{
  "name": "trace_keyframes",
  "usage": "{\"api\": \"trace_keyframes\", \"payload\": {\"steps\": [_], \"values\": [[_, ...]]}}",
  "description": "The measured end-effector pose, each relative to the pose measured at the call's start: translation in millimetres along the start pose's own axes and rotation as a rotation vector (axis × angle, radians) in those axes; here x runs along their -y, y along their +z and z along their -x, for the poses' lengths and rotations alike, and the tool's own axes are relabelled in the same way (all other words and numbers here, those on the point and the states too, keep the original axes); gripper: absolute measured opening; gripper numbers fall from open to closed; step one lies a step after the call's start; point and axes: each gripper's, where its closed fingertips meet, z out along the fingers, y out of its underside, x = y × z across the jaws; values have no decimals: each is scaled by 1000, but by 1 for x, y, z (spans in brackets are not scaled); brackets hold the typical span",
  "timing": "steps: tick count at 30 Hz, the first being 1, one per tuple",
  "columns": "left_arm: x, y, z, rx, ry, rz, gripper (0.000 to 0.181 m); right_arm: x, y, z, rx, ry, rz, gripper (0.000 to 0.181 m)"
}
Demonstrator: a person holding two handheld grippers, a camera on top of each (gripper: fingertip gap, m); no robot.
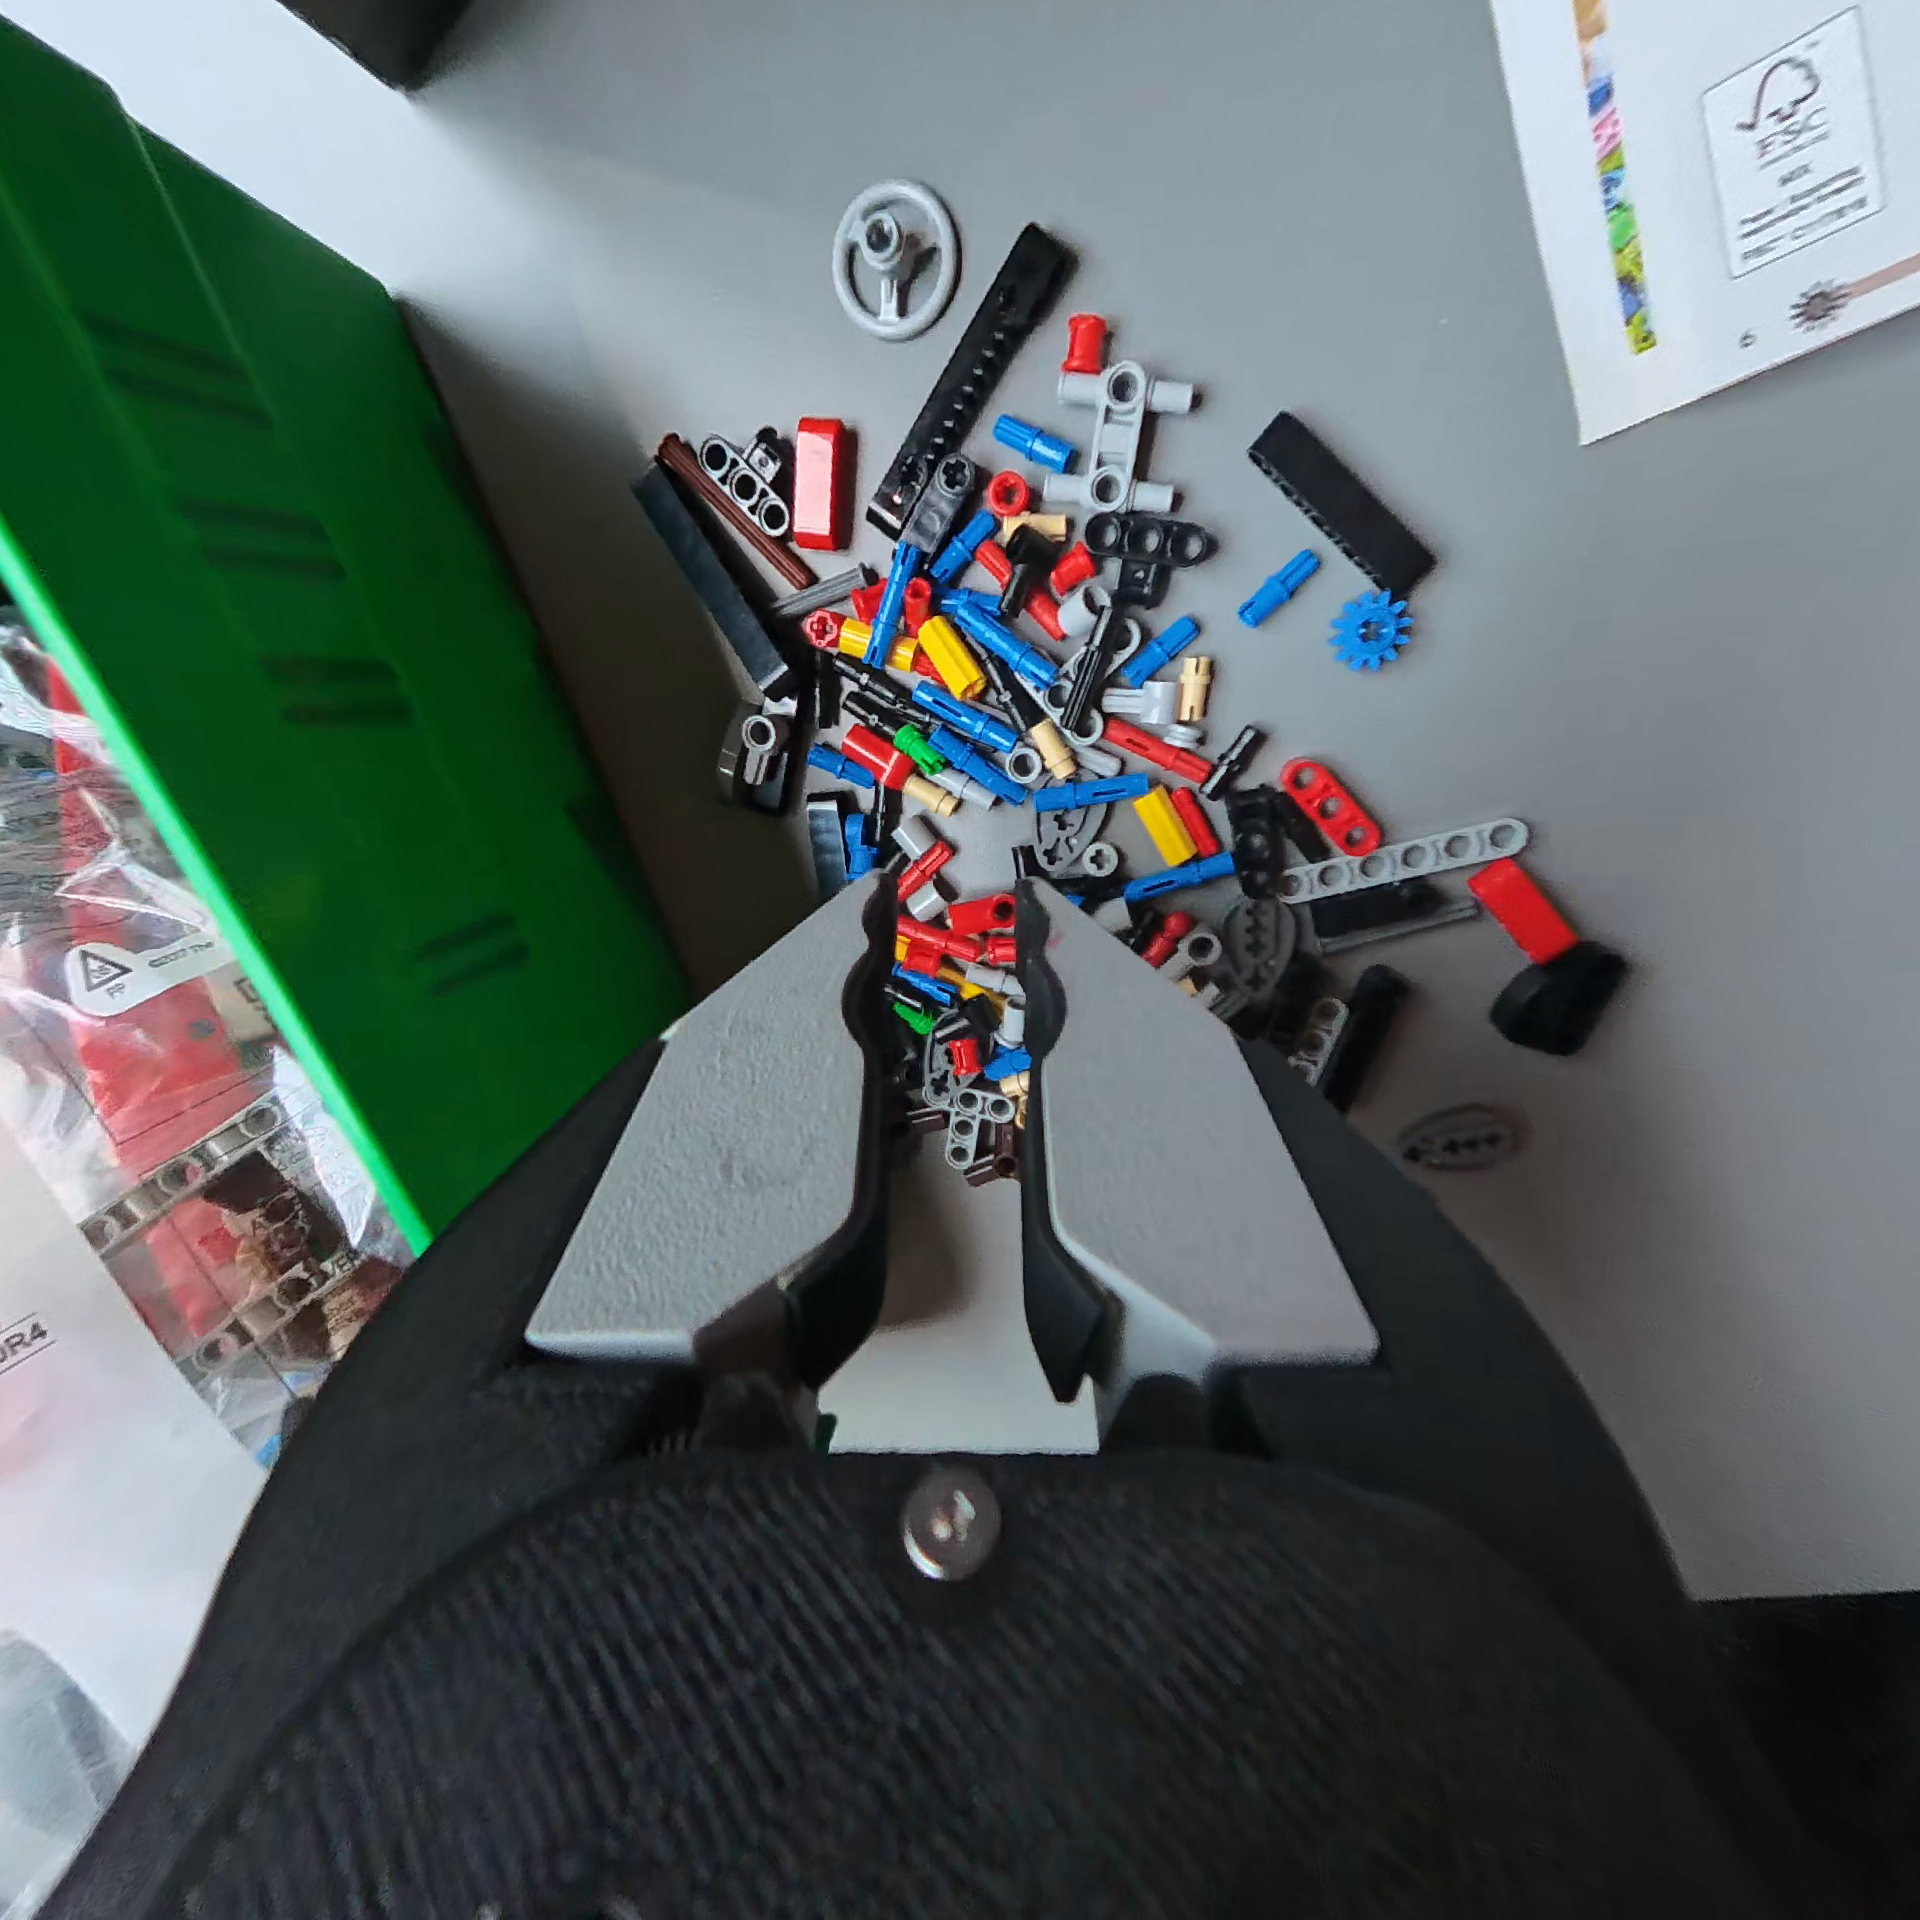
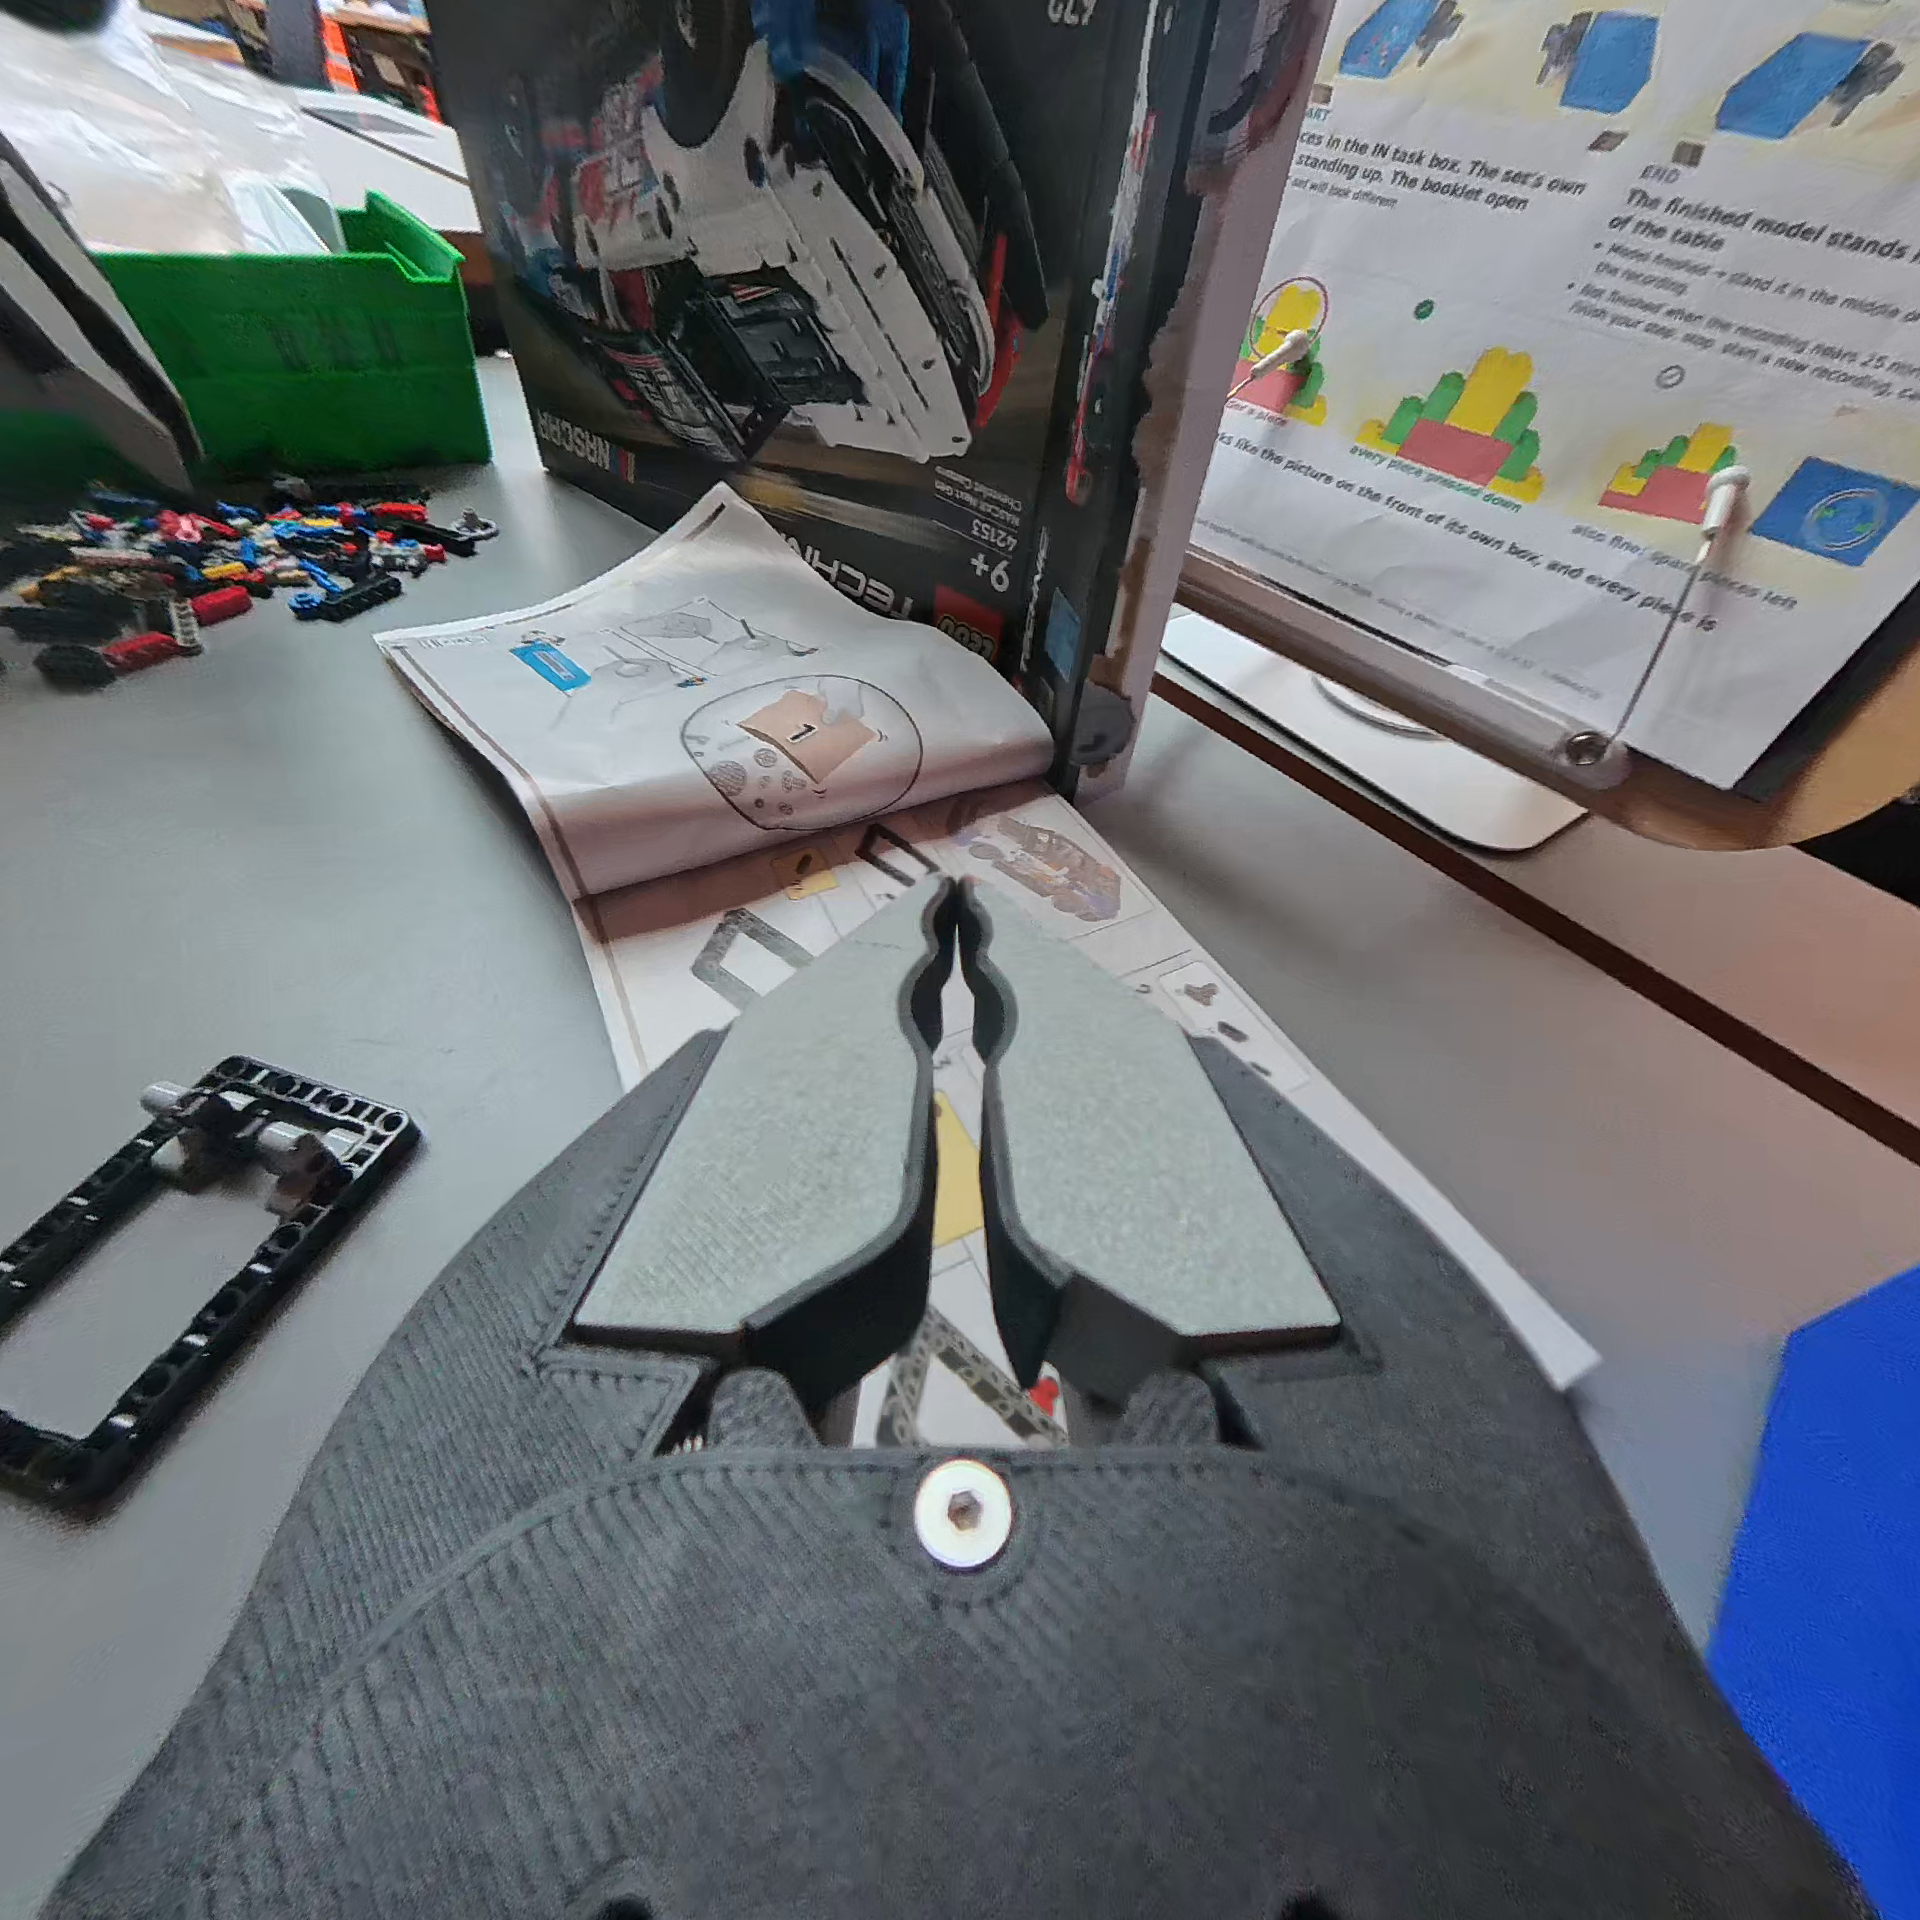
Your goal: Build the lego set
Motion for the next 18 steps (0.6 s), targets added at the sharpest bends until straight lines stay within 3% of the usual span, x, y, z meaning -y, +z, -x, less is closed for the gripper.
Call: {"api": "trace_keyframes", "payload": {"steps": [3, 6, 10, 18], "values": [[5, -9, -5, 5, 15, -39, 20, 6, -12, -12, -52, -48, 19, 0], [15, -15, -17, 6, 47, -106, 2, 13, -26, -25, -113, -74, 34, 22], [25, -19, -34, 37, 103, -155, 0, 20, -37, -34, -192, -101, 36, 41], [18, -26, -32, 87, 119, -158, 0, 12, -33, -27, -111, -47, 54, 36]]}}
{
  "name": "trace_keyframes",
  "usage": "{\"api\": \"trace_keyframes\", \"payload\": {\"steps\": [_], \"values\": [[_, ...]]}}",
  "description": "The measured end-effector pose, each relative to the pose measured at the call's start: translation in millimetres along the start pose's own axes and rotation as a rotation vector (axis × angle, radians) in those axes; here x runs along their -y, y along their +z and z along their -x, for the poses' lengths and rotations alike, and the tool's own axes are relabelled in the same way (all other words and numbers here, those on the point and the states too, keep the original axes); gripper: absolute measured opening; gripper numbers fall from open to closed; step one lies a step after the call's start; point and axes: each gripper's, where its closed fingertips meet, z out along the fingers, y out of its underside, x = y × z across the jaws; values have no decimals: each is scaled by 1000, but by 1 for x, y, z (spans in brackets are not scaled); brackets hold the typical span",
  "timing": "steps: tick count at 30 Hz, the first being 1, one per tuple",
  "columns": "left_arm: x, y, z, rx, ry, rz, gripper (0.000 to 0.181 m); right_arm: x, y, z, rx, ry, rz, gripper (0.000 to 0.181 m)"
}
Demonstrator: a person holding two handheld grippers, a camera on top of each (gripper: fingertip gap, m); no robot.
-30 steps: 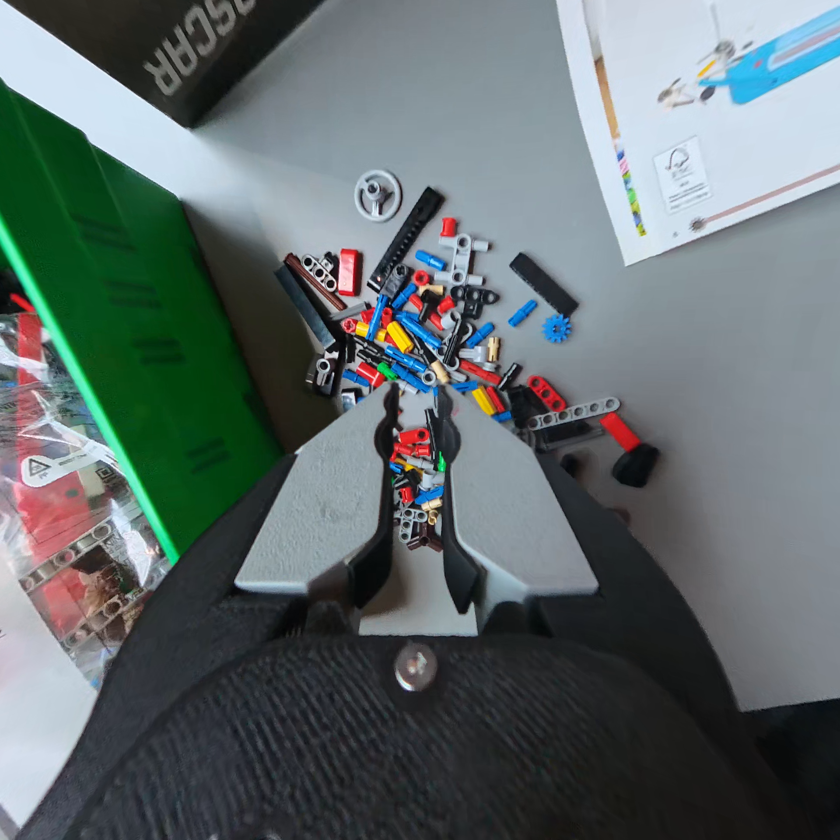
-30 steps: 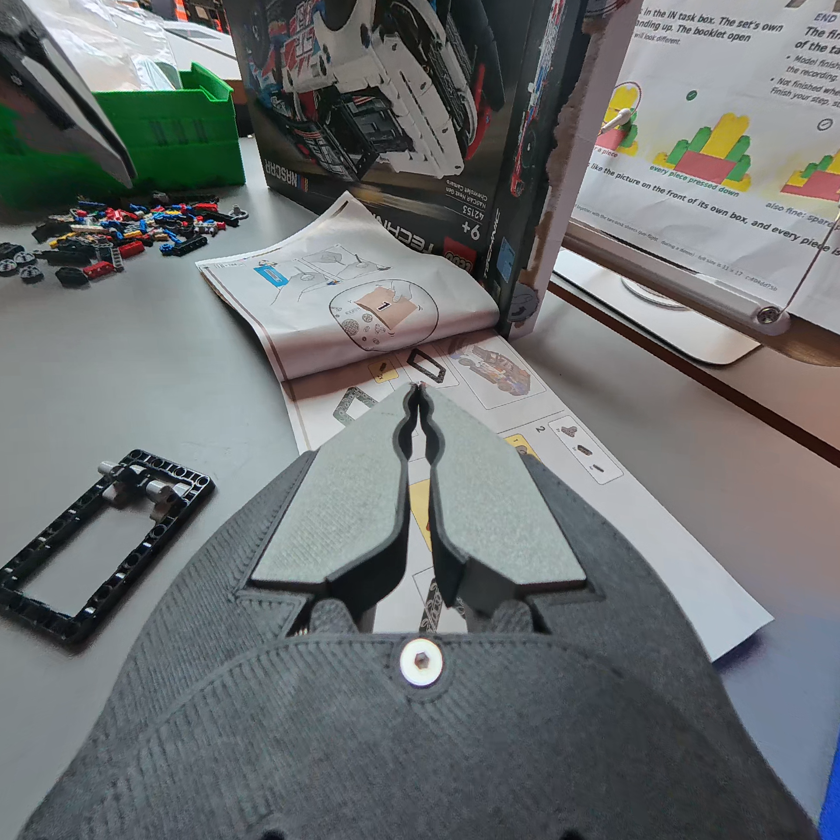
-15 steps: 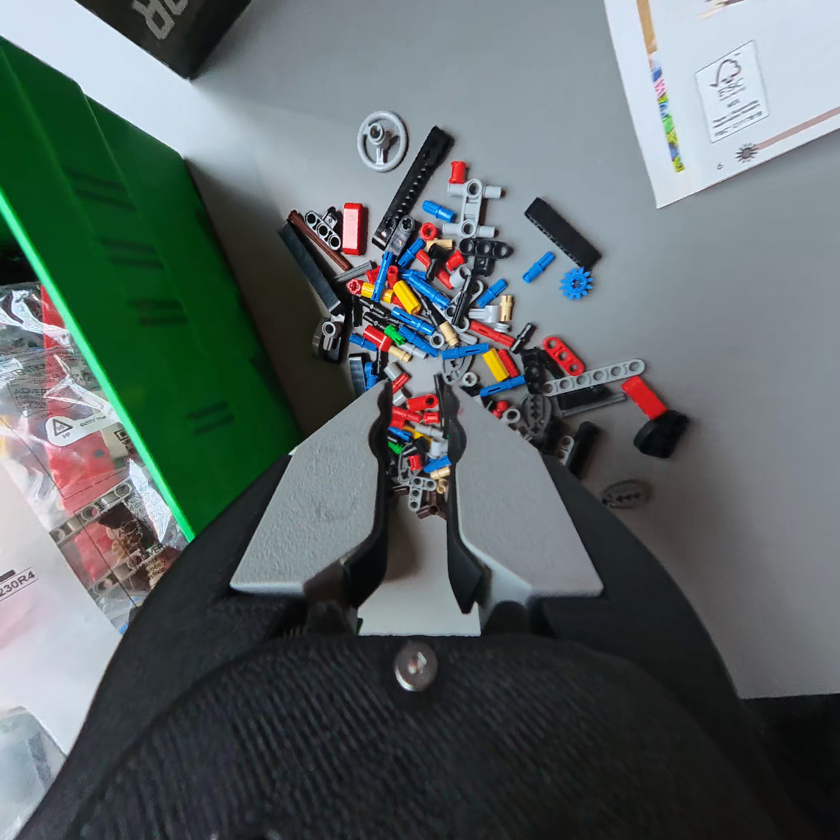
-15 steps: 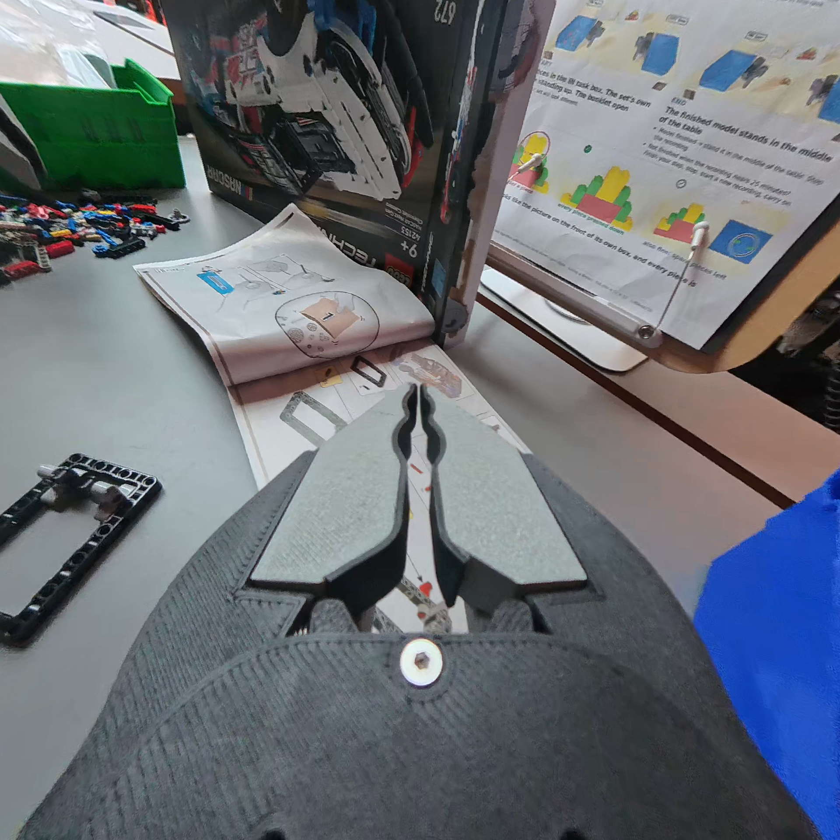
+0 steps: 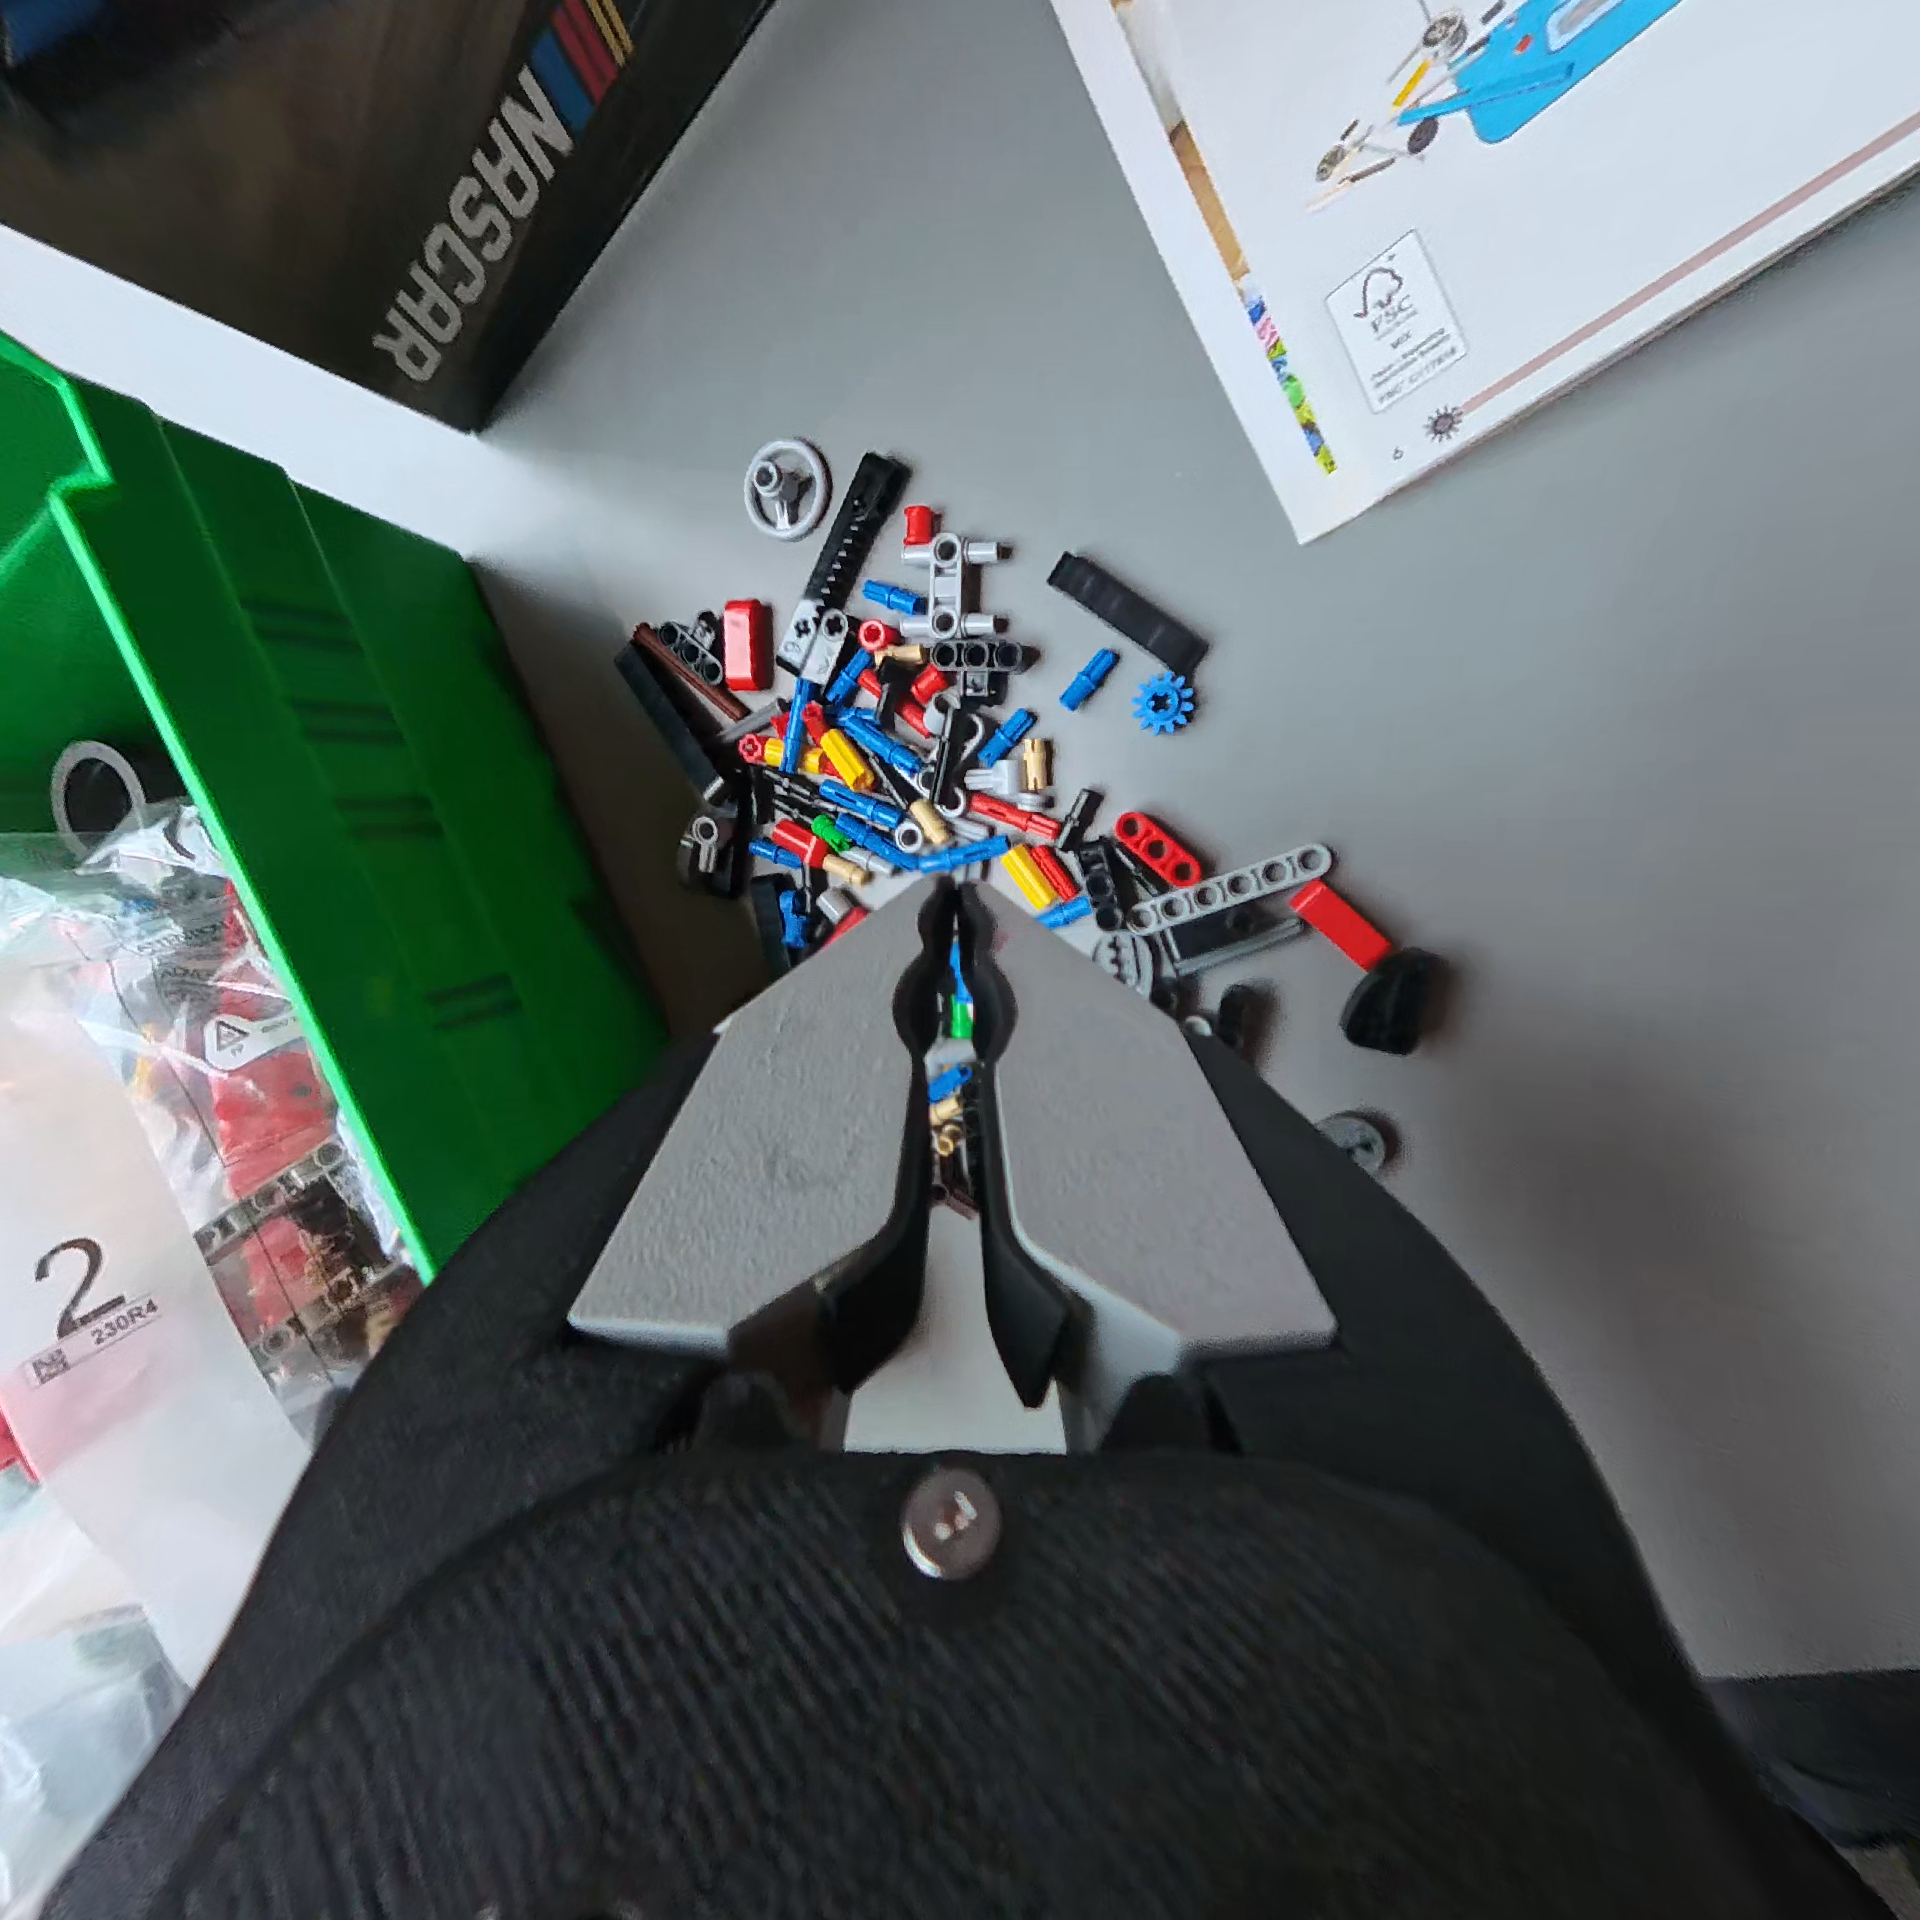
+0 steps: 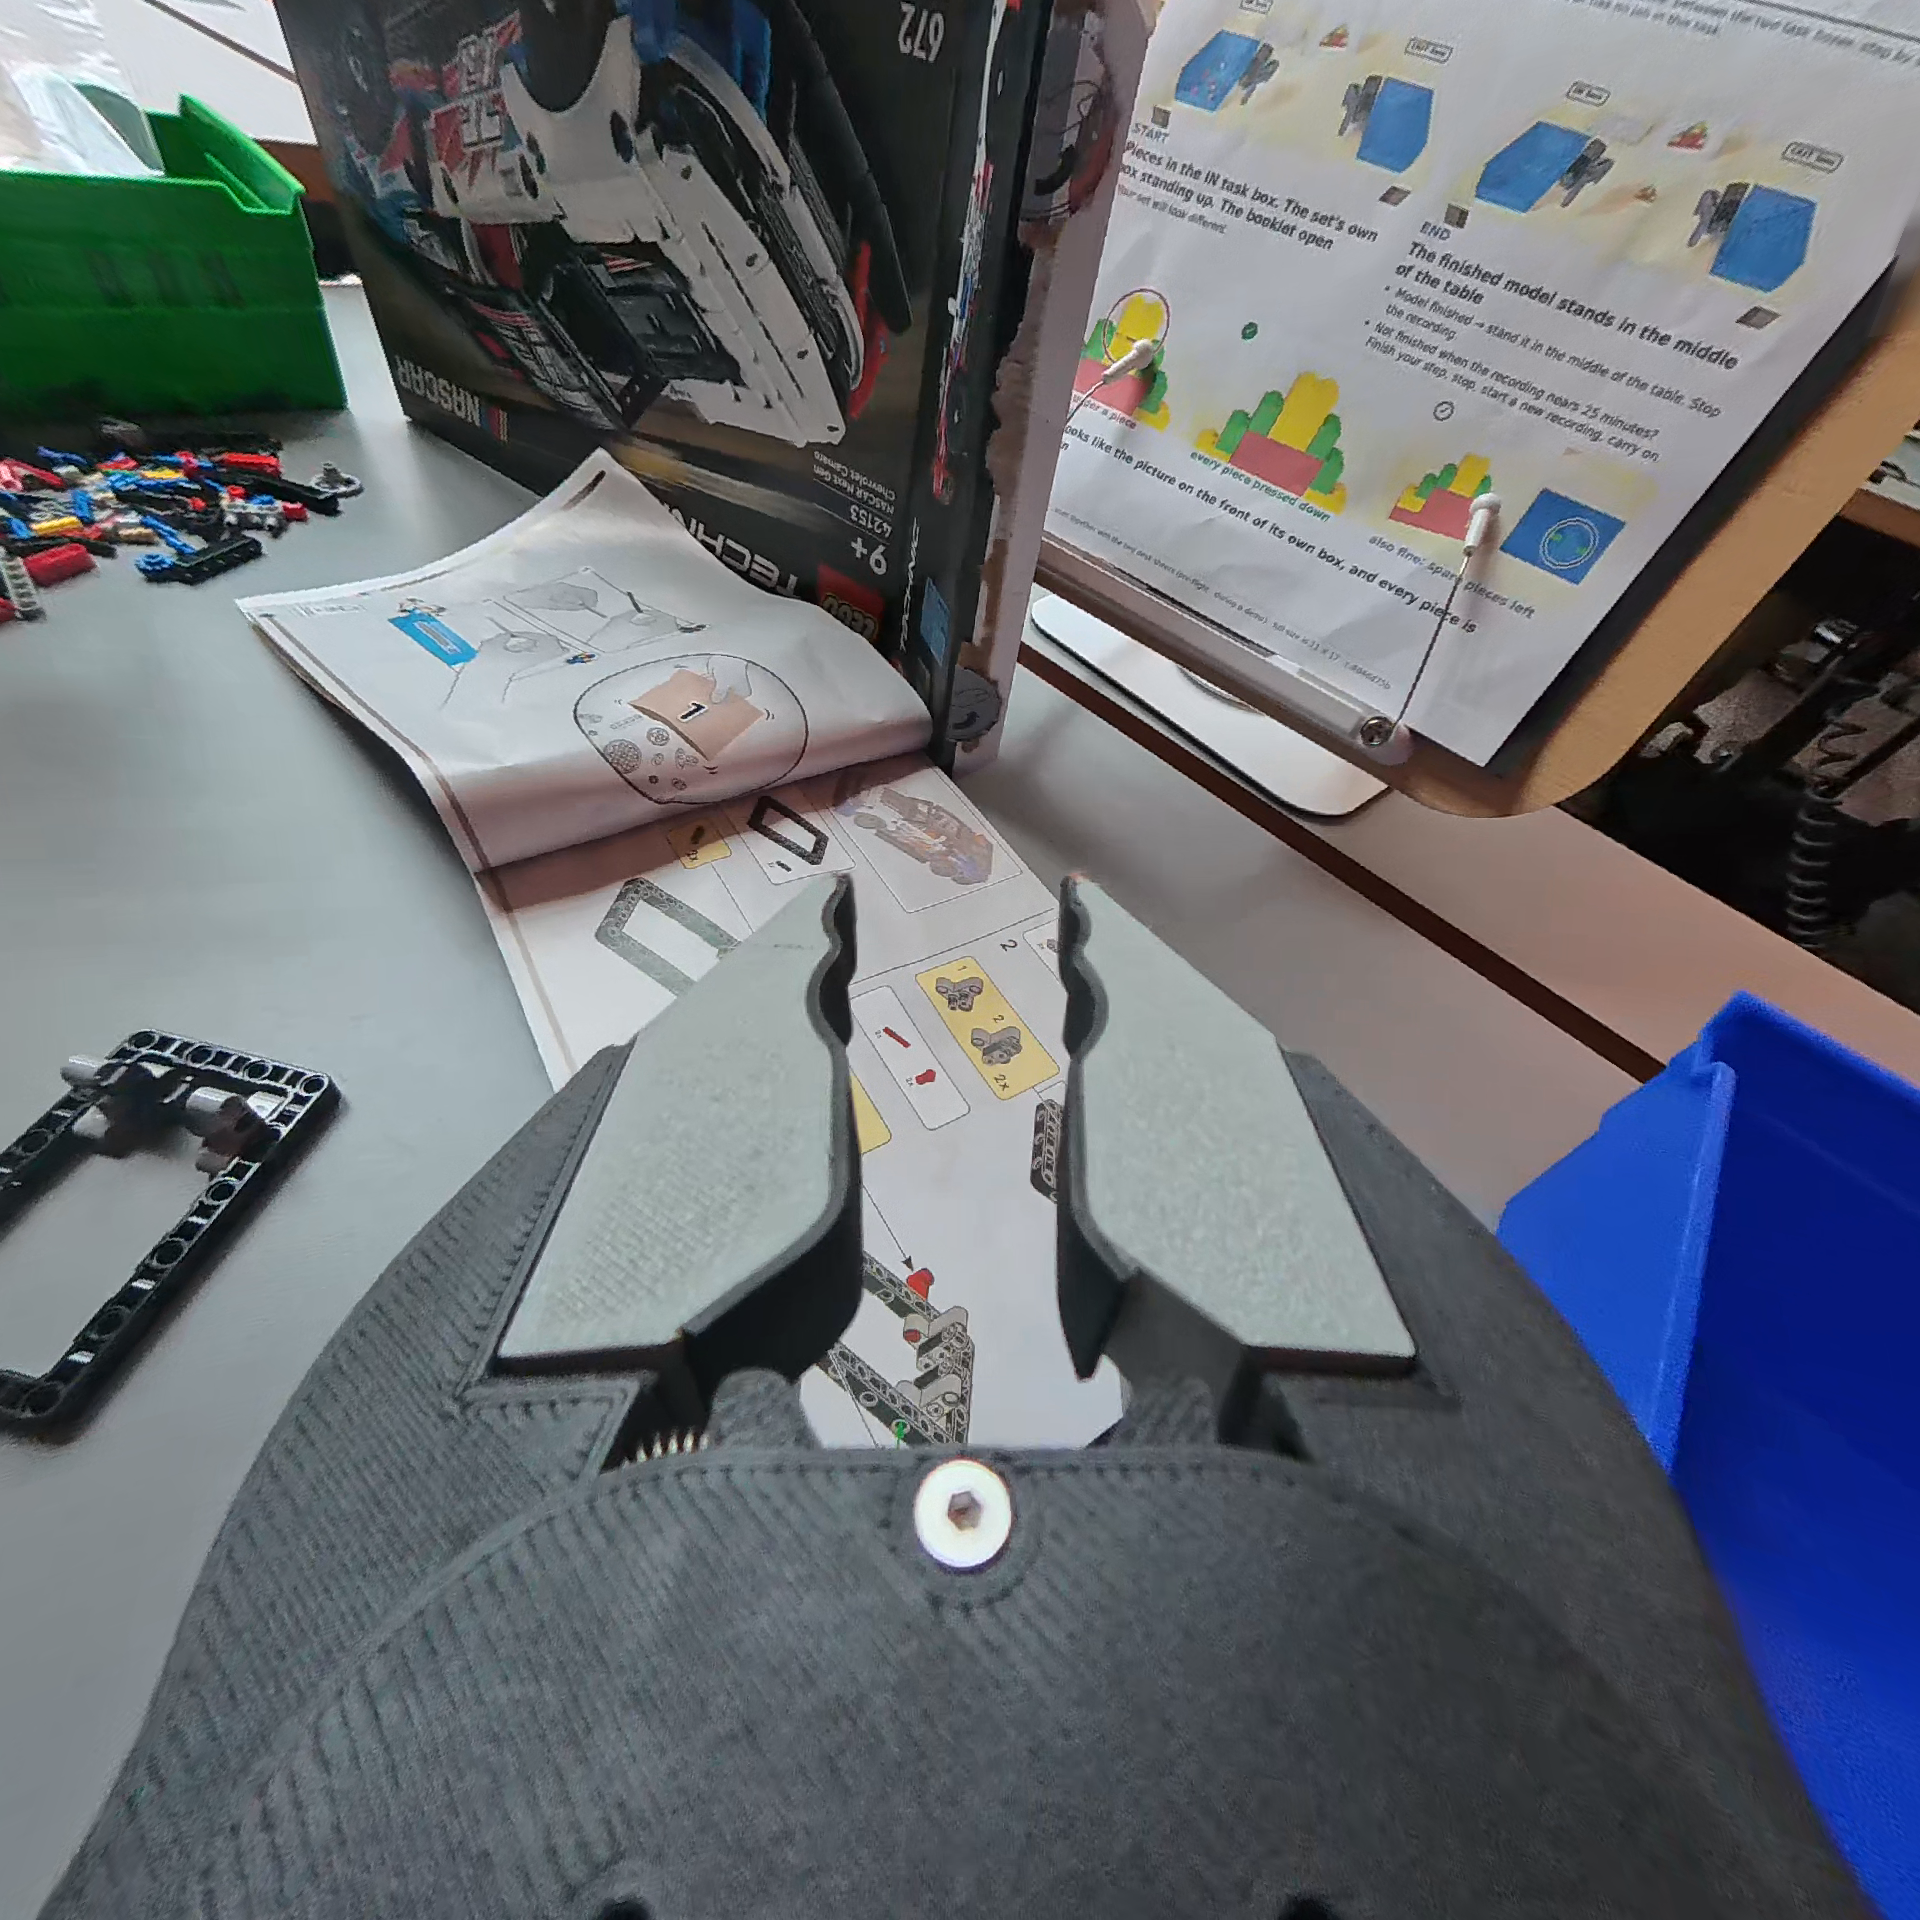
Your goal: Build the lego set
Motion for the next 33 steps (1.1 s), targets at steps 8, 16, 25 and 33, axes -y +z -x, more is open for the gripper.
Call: {"api": "trace_keyframes", "payload": {"steps": [8, 16, 25, 33], "values": [[-25, -11, 2, -54, -83, 44, 0, -5, 4, -3, -35, -42, 5, 32], [-41, -20, -3, -93, -123, 59, 0, -8, 7, 2, 10, 12, 1, 30], [-47, -8, -23, -174, -121, 97, 0, -17, 10, 0, 0, 0, 37, 23], [-35, -16, 5, -117, -128, 85, 0, -18, 12, 0, 6, 3, 36, 23]]}}
